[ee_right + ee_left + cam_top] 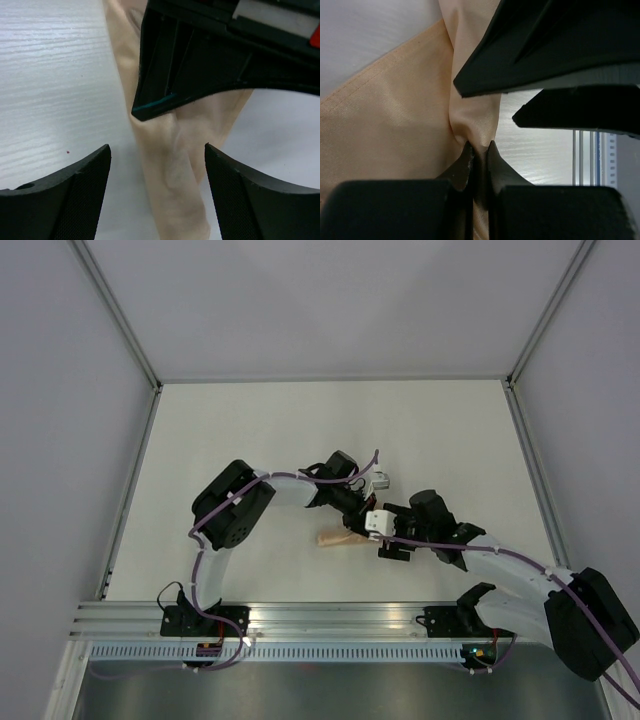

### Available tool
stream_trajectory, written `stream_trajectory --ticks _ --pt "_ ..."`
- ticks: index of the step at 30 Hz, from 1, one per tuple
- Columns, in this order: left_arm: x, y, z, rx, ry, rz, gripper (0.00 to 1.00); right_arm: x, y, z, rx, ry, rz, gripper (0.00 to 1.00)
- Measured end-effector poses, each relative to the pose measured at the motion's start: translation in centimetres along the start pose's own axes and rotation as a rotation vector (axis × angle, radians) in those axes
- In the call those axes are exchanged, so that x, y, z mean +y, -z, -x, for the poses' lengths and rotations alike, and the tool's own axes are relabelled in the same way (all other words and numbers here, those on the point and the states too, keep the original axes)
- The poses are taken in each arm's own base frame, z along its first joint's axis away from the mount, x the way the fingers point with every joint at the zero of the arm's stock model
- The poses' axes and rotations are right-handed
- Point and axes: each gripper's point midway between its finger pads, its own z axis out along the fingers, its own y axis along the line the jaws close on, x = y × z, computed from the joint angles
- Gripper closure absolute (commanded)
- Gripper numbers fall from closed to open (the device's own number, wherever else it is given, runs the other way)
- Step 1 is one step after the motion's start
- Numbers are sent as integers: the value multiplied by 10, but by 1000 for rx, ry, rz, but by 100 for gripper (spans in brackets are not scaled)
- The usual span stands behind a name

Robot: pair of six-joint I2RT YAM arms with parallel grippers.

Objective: Fold the napkin, place the utensils inside, and roll it up
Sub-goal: Roll the napkin at the center of the board.

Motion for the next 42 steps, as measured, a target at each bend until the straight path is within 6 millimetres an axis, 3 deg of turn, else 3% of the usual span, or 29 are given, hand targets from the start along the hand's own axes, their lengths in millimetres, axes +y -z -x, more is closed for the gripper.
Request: stream_trajectory --ticks 5,9,13,16,20,30,42 --pt "-6 0 -5 19 34 -37 98 5 -11 3 14 39 7 22" --pt "-9 1 -8 32 58 -56 94 8 -19 0 36 52 15 32" --pt "-11 2 -10 39 74 -64 87 8 -24 0 38 50 18 60" --pt "-9 4 -10 37 79 -58 78 14 -25 0 39 45 40 75" --pt "-10 5 -9 37 85 -52 57 15 -25 0 41 53 44 89" --pt "-9 21 -3 23 100 100 48 15 -24 -2 62 40 64 95" --pt "4 85 25 -202 22 504 46 3 -23 -10 74 -133 185 97"
